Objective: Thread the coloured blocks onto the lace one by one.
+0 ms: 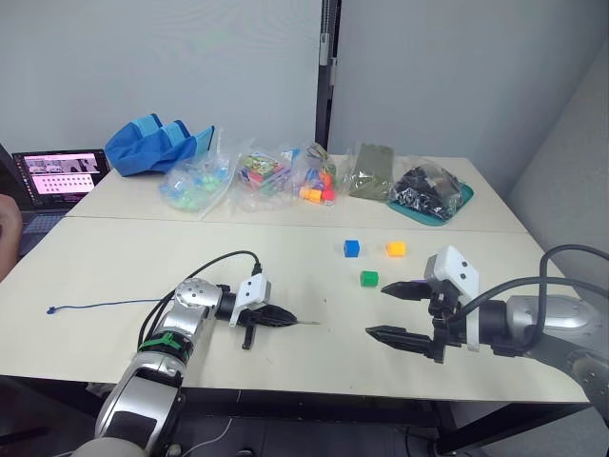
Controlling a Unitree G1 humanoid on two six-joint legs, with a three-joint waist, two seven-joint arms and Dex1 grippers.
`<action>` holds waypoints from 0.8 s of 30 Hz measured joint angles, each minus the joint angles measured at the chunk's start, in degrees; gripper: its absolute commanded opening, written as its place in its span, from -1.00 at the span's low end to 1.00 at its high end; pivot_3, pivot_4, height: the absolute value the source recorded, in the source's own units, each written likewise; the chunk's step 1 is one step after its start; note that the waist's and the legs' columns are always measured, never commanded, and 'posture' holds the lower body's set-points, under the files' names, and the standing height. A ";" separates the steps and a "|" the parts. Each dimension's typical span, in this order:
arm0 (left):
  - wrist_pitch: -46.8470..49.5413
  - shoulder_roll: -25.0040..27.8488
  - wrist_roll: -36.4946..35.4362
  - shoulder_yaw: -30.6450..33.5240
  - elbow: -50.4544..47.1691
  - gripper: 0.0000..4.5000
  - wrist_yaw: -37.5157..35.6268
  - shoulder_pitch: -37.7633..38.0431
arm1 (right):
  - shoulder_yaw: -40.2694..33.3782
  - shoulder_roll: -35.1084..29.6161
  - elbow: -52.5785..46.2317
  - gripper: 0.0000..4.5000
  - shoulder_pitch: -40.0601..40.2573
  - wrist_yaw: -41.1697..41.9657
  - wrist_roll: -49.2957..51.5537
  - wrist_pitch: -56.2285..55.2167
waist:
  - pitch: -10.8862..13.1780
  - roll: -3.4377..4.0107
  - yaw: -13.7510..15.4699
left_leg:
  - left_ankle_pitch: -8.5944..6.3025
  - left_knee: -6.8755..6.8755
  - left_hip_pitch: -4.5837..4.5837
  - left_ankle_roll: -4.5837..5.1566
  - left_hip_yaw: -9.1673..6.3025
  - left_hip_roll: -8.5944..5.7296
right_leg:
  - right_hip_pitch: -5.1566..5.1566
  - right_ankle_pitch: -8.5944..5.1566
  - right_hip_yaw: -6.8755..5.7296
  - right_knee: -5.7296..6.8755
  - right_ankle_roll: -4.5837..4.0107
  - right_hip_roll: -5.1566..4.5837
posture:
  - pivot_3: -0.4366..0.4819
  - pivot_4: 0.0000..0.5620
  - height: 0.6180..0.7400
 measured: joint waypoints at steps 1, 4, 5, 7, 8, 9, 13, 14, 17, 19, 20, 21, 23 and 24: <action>-0.11 -0.15 -0.03 0.17 0.21 -0.99 0.04 0.00 | 0.00 0.00 0.00 1.00 0.00 0.00 0.00 0.00 | 0.00 0.00 0.03 | 0.00 0.00 0.00 0.00 0.00 0.00 | 0.01 0.00 0.00 0.00 0.00 0.00 | -0.05 -0.47 1.00; -0.05 -0.57 -0.09 0.93 0.41 -0.99 0.24 0.02 | 0.00 0.00 0.00 1.00 0.01 -0.07 0.01 0.00 | 0.00 0.00 0.21 | 0.00 0.00 0.00 0.00 0.00 0.00 | 0.01 0.00 0.00 -0.01 0.00 0.00 | -0.05 -0.47 1.00; 0.06 -0.61 -0.16 1.13 0.33 -0.99 0.27 0.04 | -0.02 0.00 -0.01 1.00 0.04 -0.16 0.03 0.00 | 0.00 0.00 0.26 | 0.00 0.00 0.00 0.00 0.00 0.00 | 0.01 0.00 0.00 -0.01 0.00 0.00 | -0.05 -0.47 1.00; 0.70 -0.64 -0.56 1.42 -0.45 -0.99 0.26 0.34 | -0.34 0.26 -0.05 1.00 0.44 -0.68 0.17 0.01 | 0.00 -0.01 0.29 | 0.00 0.00 -0.01 0.00 0.00 0.00 | 0.01 0.00 0.00 -0.02 0.00 0.00 | -0.05 -0.47 1.00; 1.73 -0.64 -0.92 1.46 -1.50 -0.99 0.16 0.74 | -1.20 0.76 -0.13 1.00 1.30 -1.20 0.30 -0.09 | 0.00 -0.01 0.31 | 0.00 0.00 -0.02 0.00 0.00 0.00 | 0.00 0.00 0.00 -0.03 0.00 0.00 | -0.05 -0.47 1.00; 2.90 -0.64 -1.37 1.64 -3.21 -0.99 -0.02 1.43 | -2.60 1.90 -0.14 1.00 2.89 -1.90 0.47 -0.61 | 0.01 -0.04 0.35 | 0.00 -0.03 -0.02 0.00 -0.02 0.00 | 0.00 0.00 -0.03 -0.04 0.00 0.00 | -0.05 -0.47 1.00; 9.05 0.24 -4.46 2.57 -12.45 -0.99 -0.67 3.87 | -8.57 7.48 1.37 1.00 9.95 -5.76 -0.33 -3.30 | 0.01 -0.05 0.32 | 0.00 -0.06 -0.04 0.00 -0.04 0.00 | -0.03 0.00 -0.05 -0.04 0.00 0.00 | -0.05 -0.47 1.00; 10.95 0.83 -5.61 3.04 -15.31 -0.99 -0.80 4.55 | -10.16 8.77 1.56 1.00 12.16 -6.79 -1.54 -4.68 | 0.01 -0.05 0.29 | 0.00 -0.06 -0.04 0.00 -0.04 0.00 | -0.02 0.00 -0.05 -0.05 0.00 0.00 | -0.05 -0.47 1.00; 15.58 2.49 -7.95 4.37 -21.36 -0.99 -0.76 5.89 | -12.52 10.93 3.18 1.00 17.03 -8.82 -5.64 -8.65 | 0.01 -0.04 0.08 | 0.00 -0.04 -0.03 0.00 -0.04 0.00 | -0.03 0.00 -0.05 -0.04 0.00 0.00 | -0.05 -0.47 1.00; 18.71 3.50 -9.19 4.55 -25.18 -0.99 -0.69 7.15 | -12.67 12.87 5.19 1.00 19.03 -10.26 -10.04 -12.74 | 0.00 -0.04 -0.34 | -0.01 -0.04 -0.03 0.01 -0.04 0.00 | -0.03 -0.01 -0.04 -0.04 0.00 0.00 | -0.05 -0.47 1.00; 20.15 3.85 -9.84 4.55 -26.78 -0.99 -0.60 7.70 | -12.56 14.18 6.67 1.00 19.05 -11.41 -12.44 -15.07 | 0.00 -0.04 -0.64 | -0.01 -0.04 -0.03 0.01 -0.04 0.00 | -0.04 -0.01 -0.04 -0.02 0.00 0.00 | -0.05 -0.47 1.00; 21.52 4.21 -10.20 4.57 -28.59 -0.99 -0.37 8.22 | -12.15 15.58 8.54 1.00 18.30 -12.62 -14.72 -17.50 | 0.01 -0.04 -0.91 | -0.01 -0.04 -0.03 0.01 -0.04 0.00 | -0.04 -0.01 -0.04 -0.02 0.00 0.01 | -0.05 -0.47 1.00; 23.99 4.65 -10.86 4.58 -32.31 -0.99 0.11 8.90 | -11.09 17.90 13.36 1.00 15.78 -15.05 -19.00 -21.69 | 0.00 -0.03 -1.21 | -0.01 -0.02 -0.03 0.01 -0.04 0.00 | -0.04 0.00 -0.01 -0.02 0.00 0.00 | -0.05 -0.47 1.00; 25.14 4.87 -11.55 4.60 -34.20 -0.99 0.60 9.10 | -10.32 19.30 16.54 1.00 13.44 -16.56 -20.90 -22.96 | 0.00 -0.03 -1.42 | -0.01 -0.04 -0.02 0.01 -0.04 0.00 | -0.05 0.00 -0.03 0.00 -0.01 0.00 | -0.05 -0.47 1.00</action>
